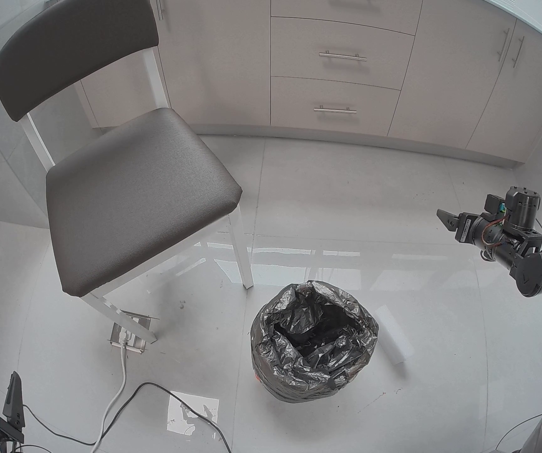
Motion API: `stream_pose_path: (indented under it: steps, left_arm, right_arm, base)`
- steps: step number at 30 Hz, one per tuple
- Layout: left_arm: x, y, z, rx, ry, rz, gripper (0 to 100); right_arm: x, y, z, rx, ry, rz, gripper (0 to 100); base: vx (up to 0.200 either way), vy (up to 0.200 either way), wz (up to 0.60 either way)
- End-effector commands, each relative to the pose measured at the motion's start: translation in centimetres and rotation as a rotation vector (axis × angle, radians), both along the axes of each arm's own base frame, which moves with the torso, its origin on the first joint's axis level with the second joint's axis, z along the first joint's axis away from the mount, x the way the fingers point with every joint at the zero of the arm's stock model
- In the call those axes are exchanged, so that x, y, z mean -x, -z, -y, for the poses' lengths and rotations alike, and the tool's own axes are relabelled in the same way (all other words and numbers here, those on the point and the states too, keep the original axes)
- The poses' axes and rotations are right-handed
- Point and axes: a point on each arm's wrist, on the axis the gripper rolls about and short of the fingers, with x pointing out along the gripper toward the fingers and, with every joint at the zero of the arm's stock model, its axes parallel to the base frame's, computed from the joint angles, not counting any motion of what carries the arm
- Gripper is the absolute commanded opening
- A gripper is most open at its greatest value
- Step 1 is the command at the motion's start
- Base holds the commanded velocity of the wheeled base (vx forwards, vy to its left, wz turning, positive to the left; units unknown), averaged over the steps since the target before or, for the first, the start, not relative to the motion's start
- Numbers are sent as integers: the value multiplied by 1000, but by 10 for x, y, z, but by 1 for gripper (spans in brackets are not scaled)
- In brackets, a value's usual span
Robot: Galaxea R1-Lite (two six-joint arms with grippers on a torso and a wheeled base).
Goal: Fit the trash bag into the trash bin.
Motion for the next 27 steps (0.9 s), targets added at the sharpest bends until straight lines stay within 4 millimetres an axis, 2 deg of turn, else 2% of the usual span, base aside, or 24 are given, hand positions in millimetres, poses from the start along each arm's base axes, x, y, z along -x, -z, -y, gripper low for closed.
stream_pose_path:
  steps: [1,3,7,11,15,16,21,27]
  left_arm:
    - [-2,4,0,-7,-3,-16,100]
    - [-2,4,1,-14,20,-19,100]
    - [-2,5,4,10,180,-22,100]
    - [-2,5,5,13,197,-28,100]
    - [-1,5,5,27,199,-33,100]
    - [-1,6,4,23,181,-40,100]
    - [-1,6,1,-2,50,-44,100]
    - [-1,6,1,36,50,-40,100]
  right_arm:
    - [-13,9,4,0,4,-9,100]
    - [-20,12,4,3,3,-9,100]
    - [-32,21,3,4,0,-13,100]
    - [-39,27,2,4,-1,-18,100]
    - [-48,32,5,5,3,-15,100]
    - [-59,36,10,6,17,-12,100]
    - [-80,49,24,7,42,-47,100]
    - [-107,65,24,8,38,-81,100]
  base:
    - [0,0,0]
    - [0,0,0]
    - [0,0,0]
    - [0,0,0]
    - [0,0,0]
    - [0,0,0]
    - [0,0,0]
    - [0,0,0]
